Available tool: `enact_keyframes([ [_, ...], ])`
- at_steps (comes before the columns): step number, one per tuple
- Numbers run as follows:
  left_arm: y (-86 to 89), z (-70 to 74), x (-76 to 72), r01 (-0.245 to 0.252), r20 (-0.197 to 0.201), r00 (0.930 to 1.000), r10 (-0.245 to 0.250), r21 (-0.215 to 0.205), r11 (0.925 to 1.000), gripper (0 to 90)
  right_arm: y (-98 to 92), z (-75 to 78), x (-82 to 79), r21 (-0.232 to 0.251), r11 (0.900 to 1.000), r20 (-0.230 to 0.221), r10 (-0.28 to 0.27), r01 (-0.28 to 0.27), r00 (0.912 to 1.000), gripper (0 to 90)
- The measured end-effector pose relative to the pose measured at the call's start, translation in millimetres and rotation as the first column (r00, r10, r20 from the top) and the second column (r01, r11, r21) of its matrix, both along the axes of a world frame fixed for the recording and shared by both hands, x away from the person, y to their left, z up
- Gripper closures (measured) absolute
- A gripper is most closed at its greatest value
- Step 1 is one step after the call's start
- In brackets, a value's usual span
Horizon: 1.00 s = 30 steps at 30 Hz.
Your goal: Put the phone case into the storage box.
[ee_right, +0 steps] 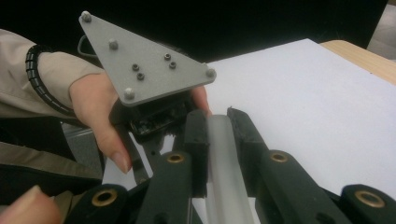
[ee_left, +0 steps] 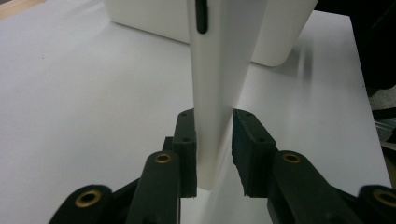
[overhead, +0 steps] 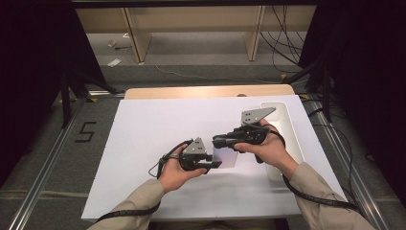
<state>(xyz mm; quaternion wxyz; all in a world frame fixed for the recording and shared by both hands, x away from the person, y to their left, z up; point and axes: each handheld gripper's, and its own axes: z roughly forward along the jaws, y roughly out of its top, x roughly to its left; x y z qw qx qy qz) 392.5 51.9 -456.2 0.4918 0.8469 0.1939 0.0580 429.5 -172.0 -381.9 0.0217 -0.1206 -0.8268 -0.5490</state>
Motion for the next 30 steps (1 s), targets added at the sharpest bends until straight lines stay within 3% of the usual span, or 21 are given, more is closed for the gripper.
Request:
enact_keyframes([
  [21,4.0,3.4,1.7,0.04,-0.024,0.9989,-0.04,-0.004,0.9992,76.8,-0.4,0.6,0.4,0.017,0.999,0.003,0.028,-0.028,0.9996,77.0],
  [27,4.9,4.5,0.3,0.024,-0.02,0.9995,-0.024,0.02,0.9995,81.0,-1.7,0.4,2.1,0.004,1.0,0.043,0.002,-0.002,0.9991,58.8],
  [30,4.8,5.0,0.4,0.006,-0.027,0.9996,-0.006,0.02,0.9998,81.1,-2.8,2.0,2.9,0.024,0.999,0.059,-0.034,0.032,0.9977,51.8],
])
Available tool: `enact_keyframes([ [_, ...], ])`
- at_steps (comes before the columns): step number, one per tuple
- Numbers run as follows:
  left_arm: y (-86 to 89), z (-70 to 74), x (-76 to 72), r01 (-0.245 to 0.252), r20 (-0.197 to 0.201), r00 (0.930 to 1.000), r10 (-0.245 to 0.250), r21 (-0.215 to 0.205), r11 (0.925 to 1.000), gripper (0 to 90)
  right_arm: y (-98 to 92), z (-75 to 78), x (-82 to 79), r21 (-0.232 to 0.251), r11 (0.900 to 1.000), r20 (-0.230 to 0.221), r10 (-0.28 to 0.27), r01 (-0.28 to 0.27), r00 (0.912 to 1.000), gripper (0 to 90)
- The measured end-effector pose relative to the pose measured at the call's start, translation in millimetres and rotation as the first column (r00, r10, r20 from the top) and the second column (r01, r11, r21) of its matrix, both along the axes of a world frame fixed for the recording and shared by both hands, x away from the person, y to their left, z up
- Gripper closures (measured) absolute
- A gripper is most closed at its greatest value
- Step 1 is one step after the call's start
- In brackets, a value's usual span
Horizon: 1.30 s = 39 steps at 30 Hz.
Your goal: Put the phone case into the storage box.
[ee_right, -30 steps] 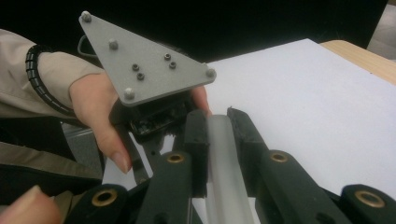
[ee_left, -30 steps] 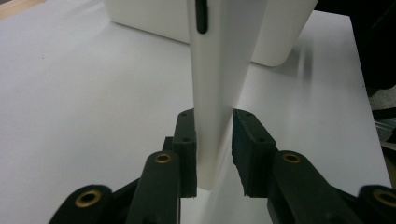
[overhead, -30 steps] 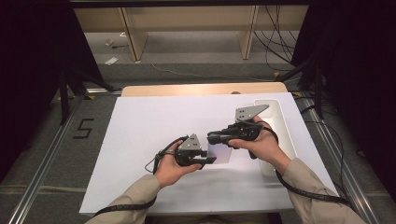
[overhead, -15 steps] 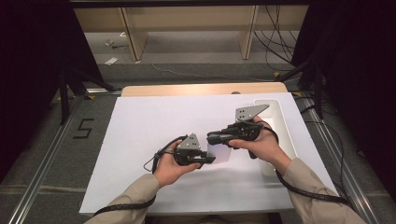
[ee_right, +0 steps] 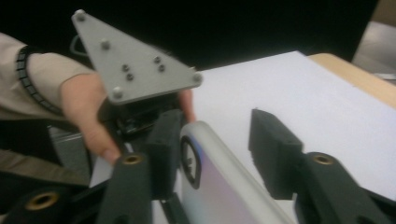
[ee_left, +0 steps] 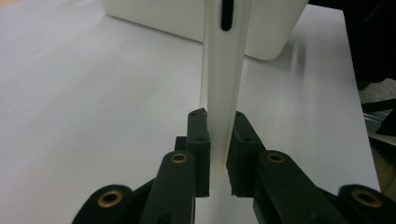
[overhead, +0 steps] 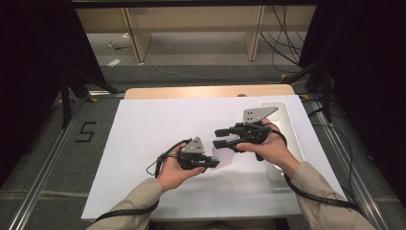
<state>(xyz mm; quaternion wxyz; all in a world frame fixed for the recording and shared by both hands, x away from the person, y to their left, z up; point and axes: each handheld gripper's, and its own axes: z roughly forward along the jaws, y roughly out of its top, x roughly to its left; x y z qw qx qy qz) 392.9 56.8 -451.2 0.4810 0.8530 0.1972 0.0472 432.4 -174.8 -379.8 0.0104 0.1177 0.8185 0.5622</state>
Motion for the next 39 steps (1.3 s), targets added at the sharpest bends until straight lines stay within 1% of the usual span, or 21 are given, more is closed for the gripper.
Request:
enact_keyframes([
  [1,0.8,0.3,0.3,-0.011,-0.004,0.9999,0.011,-0.003,0.9999,81.1,-0.8,0.6,0.3,0.005,1.0,-0.001,-0.01,0.01,0.9999,49.8],
  [4,3.9,1.2,2.1,-0.049,-0.008,0.9988,0.049,-0.005,0.9988,81.1,-4.2,2.0,2.2,0.043,0.998,-0.004,-0.053,0.053,0.9986,41.4],
  [6,5.2,1.5,2.8,-0.073,-0.01,0.9973,0.073,-0.008,0.9973,81.1,-7.1,3.0,3.8,0.071,0.994,-0.017,-0.085,0.086,0.9963,35.8],
  [8,6.8,2.4,3.5,-0.1,-0.016,0.9949,0.1,-0.007,0.995,81.1,-9.5,3.2,5.7,0.094,0.988,-0.022,-0.12,0.122,0.9925,33.9],
  [9,7.5,2.8,3.9,-0.111,-0.017,0.9937,0.11,-0.006,0.9938,81.1,-11.9,2.8,7.0,0.108,0.982,-0.019,-0.157,0.158,0.9875,30.2],
  [10,7.8,3.0,4.0,-0.12,-0.02,0.9926,0.12,-0.008,0.9928,81.1,-11.9,2.8,7.0,0.108,0.982,-0.019,-0.157,0.158,0.9875,30.2],
  [11,8.4,3.1,4.5,-0.135,-0.022,0.9907,0.135,-0.013,0.9908,81.1,-12.4,2.4,7.4,0.112,0.978,-0.017,-0.174,0.175,0.9845,28.4],
  [12,9.4,3.7,4.8,-0.146,-0.025,0.9891,0.145,-0.007,0.9893,81.1,-13.1,1.5,7.9,0.119,0.972,-0.018,-0.201,0.202,0.9794,26.2],
  [14,10.6,4.2,5.2,-0.169,-0.022,0.9854,0.168,-0.004,0.9857,81.1,-14.5,0.1,8.7,0.116,0.965,-0.014,-0.236,0.236,0.9716,23.0],
  [15,11.0,4.4,5.3,-0.181,-0.023,0.9832,0.181,-0.004,0.9834,81.1,-15.5,-1.1,9.3,0.115,0.956,-0.012,-0.27,0.269,0.9628,19.9],
  [16,11.5,4.6,5.5,-0.188,-0.022,0.982,0.188,-0.002,0.9822,81.1,-15.5,-1.1,9.3,0.115,0.956,-0.012,-0.27,0.269,0.9628,19.9],
  [20,13.9,5.8,6.5,-0.23,-0.02,0.9729,0.23,0.0,0.9731,81.1,-16.8,-2.5,9.8,0.119,0.942,-0.002,-0.316,0.314,0.9488,16.1],
  [23,15.3,6.4,7.1,-0.258,-0.017,0.9661,0.258,-0.002,0.9662,81.1,-17.1,-3.7,9.7,0.123,0.934,0.002,-0.34,0.337,0.9406,15.4],
  [26,16.6,7.5,7.4,-0.283,-0.019,0.9589,0.283,0.001,0.9591,81.0,-16.5,-6.0,9.8,0.122,0.927,0.003,-0.357,0.354,0.9343,14.8],
  [28,17.2,7.8,7.6,-0.303,-0.022,0.9529,0.303,0.004,0.9531,81.0,-15.6,-8.2,9.4,0.124,0.922,0.003,-0.37,0.367,0.929,13.7],
  [33,17.8,9.2,7.8,-0.342,-0.032,0.9391,0.342,0.0,0.9396,81.0,-13.2,-12.1,8.5,0.113,0.918,0.007,-0.384,0.381,0.9232,10.4],
  [34,17.9,9.5,8.0,-0.346,-0.032,0.9376,0.346,0.003,0.9381,81.0,-12.6,-12.7,8.1,0.111,0.916,0.012,-0.388,0.384,0.9216,9.9],
  [36,16.7,9.6,8.0,-0.358,-0.038,0.933,0.358,-0.002,0.9336,81.0,-12.3,-12.9,7.9,0.112,0.916,0.013,-0.389,0.385,0.9211,9.6],
  [39,15.3,10.8,7.6,-0.368,-0.045,0.9289,0.368,-0.002,0.9298,81.0,-10.9,-14.1,7.0,0.11,0.912,0.016,-0.399,0.395,0.9167,8.3],
])
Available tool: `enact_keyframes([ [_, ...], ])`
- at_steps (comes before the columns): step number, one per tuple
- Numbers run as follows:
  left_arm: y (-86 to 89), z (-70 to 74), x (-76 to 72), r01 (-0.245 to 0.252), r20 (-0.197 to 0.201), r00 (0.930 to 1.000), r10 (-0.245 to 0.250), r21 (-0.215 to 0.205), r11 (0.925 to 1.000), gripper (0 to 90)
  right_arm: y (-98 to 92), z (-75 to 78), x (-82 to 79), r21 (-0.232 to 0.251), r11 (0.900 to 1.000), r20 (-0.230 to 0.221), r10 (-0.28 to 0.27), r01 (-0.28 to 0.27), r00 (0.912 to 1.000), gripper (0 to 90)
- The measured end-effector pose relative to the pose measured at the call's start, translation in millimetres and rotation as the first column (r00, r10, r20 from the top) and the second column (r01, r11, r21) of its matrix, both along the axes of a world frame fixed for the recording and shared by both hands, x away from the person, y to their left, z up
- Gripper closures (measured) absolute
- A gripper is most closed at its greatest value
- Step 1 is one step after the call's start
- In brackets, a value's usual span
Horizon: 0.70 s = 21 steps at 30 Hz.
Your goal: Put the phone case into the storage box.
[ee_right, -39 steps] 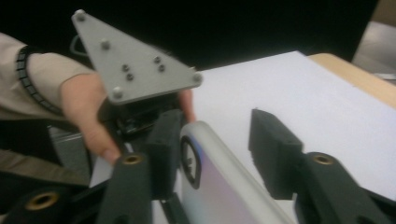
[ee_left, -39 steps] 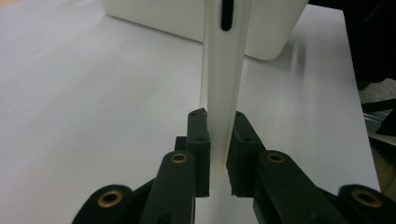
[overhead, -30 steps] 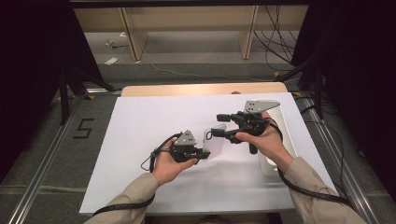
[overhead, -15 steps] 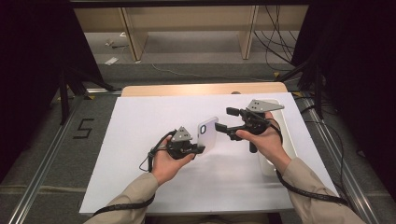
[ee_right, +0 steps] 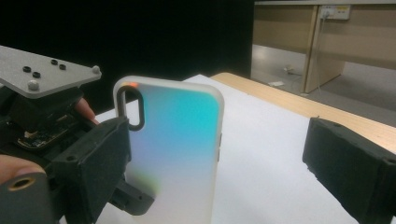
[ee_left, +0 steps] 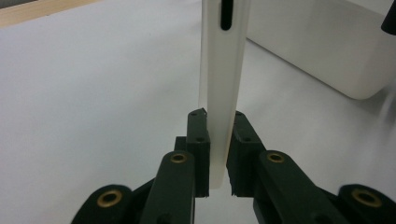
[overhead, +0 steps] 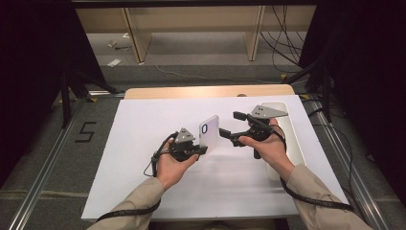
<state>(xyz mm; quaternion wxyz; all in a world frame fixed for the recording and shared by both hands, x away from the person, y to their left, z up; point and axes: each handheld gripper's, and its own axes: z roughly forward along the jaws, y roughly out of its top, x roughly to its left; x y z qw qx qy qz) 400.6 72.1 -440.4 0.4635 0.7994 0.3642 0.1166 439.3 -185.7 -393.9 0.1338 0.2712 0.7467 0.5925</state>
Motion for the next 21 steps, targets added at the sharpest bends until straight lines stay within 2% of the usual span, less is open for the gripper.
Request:
enact_keyframes([
  [8,-1.7,1.9,2.7,-0.04,-0.017,0.9991,0.04,-0.017,0.9991,81.0,5.7,-1.3,-4.5,-0.001,1.0,0.015,-0.027,0.027,0.9995,7.1],
  [16,-9.8,3.9,3.4,-0.037,-0.02,0.9991,0.036,-0.018,0.9992,81.0,14.6,-1.5,-9.2,0.002,1.0,0.029,-0.031,0.031,0.9991,6.0],
  [21,-18.7,3.9,2.1,-0.028,-0.024,0.9993,0.027,-0.02,0.9994,81.0,16.3,-3.4,-8.9,0.02,0.998,0.015,-0.061,0.06,0.998,5.7],
])
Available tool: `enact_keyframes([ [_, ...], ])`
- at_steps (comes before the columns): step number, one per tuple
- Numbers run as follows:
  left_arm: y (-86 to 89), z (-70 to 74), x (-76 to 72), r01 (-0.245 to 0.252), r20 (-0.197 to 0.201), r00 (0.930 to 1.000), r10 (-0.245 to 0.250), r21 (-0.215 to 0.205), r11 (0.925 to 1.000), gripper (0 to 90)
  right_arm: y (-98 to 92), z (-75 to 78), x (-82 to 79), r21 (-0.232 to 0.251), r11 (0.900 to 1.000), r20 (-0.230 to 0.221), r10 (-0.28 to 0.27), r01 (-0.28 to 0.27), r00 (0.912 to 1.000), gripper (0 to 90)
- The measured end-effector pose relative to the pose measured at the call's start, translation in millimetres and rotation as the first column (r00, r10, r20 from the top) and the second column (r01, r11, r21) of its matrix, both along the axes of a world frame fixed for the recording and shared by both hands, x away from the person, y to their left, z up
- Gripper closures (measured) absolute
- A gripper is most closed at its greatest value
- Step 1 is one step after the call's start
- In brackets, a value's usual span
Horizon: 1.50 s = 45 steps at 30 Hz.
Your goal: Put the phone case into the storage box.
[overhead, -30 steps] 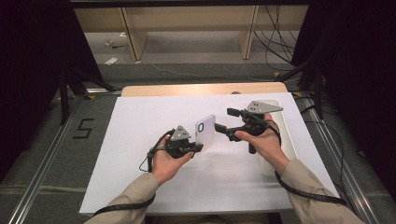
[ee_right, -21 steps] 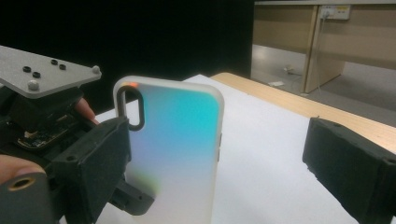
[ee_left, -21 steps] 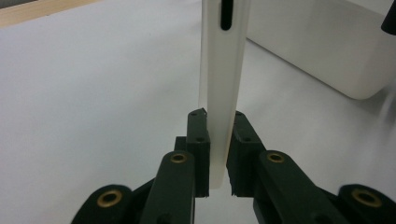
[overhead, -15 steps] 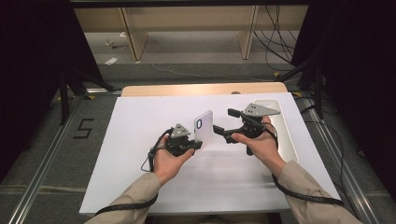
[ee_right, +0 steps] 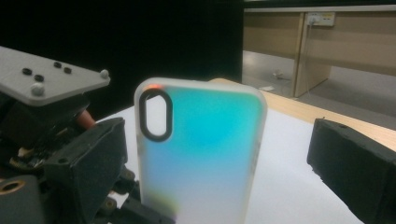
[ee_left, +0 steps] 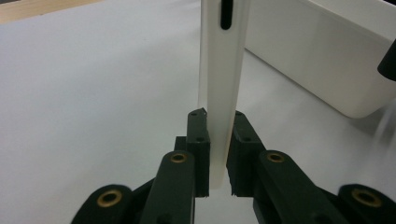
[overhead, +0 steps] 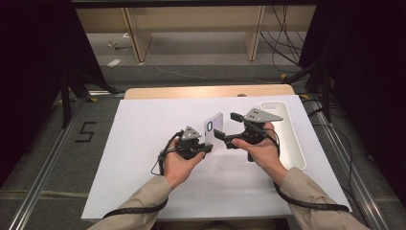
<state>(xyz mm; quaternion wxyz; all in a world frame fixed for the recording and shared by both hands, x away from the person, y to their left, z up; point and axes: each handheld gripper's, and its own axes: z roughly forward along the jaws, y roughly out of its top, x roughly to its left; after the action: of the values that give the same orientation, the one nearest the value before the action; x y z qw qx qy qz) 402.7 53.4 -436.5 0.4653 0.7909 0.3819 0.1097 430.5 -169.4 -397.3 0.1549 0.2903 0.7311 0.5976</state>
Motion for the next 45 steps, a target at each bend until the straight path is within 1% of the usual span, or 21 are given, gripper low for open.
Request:
enact_keyframes([
  [2,-3.5,0.2,-0.3,0.006,0.0,1.0,-0.006,0.004,1.0,81.0,0.2,0.0,0.0,0.004,1.0,-0.001,-0.004,0.004,1.0,5.6],
  [8,-11.4,0.2,-0.8,0.009,0.002,1.0,-0.009,-0.003,1.0,81.0,2.7,-1.0,-0.4,0.011,1.0,-0.004,-0.021,0.021,0.9998,5.6],
  [18,-19.9,0.8,-2.0,0.022,0.006,0.9997,-0.022,0.002,0.9997,81.0,4.2,-3.4,0.0,0.014,0.999,-0.009,-0.049,0.049,0.9987,6.0],
  [20,-21.7,0.7,-2.1,0.022,0.008,0.9997,-0.022,-0.003,0.9998,81.0,4.3,-4.0,-0.2,0.011,0.998,-0.01,-0.055,0.055,0.9984,6.3],
  [24,-23.4,0.7,-2.3,0.023,0.008,0.9997,-0.022,-0.004,0.9997,81.0,4.5,-5.2,-0.6,0.009,0.998,-0.008,-0.066,0.066,0.9978,7.8],
  [28,-24.7,0.6,-2.8,0.024,0.008,0.9997,-0.024,-0.004,0.9997,81.0,4.4,-5.7,-1.1,0.01,0.997,-0.015,-0.076,0.076,0.997,9.5],
  [32,-25.0,0.7,-2.9,0.027,0.009,0.9996,-0.027,-0.003,0.9996,81.0,4.2,-5.8,-1.5,0.013,0.996,-0.011,-0.083,0.083,0.9965,12.6],
  [33,-24.9,0.6,-2.7,0.026,0.008,0.9996,-0.026,-0.004,0.9997,81.0,4.1,-5.8,-1.7,0.014,0.997,-0.013,-0.08,0.081,0.9967,14.6],
  [36,-24.5,0.2,-2.4,0.025,0.006,0.9997,-0.025,-0.003,0.9997,81.0,4.9,-6.1,-2.6,0.014,0.997,-0.009,-0.079,0.079,0.9968,16.8],
  [45,-24.8,1.1,-3.1,0.03,0.018,0.9994,-0.03,-0.003,0.9996,80.7,4.4,-4.7,-3.6,0.017,0.997,-0.009,-0.078,0.078,0.9969,17.7],
])
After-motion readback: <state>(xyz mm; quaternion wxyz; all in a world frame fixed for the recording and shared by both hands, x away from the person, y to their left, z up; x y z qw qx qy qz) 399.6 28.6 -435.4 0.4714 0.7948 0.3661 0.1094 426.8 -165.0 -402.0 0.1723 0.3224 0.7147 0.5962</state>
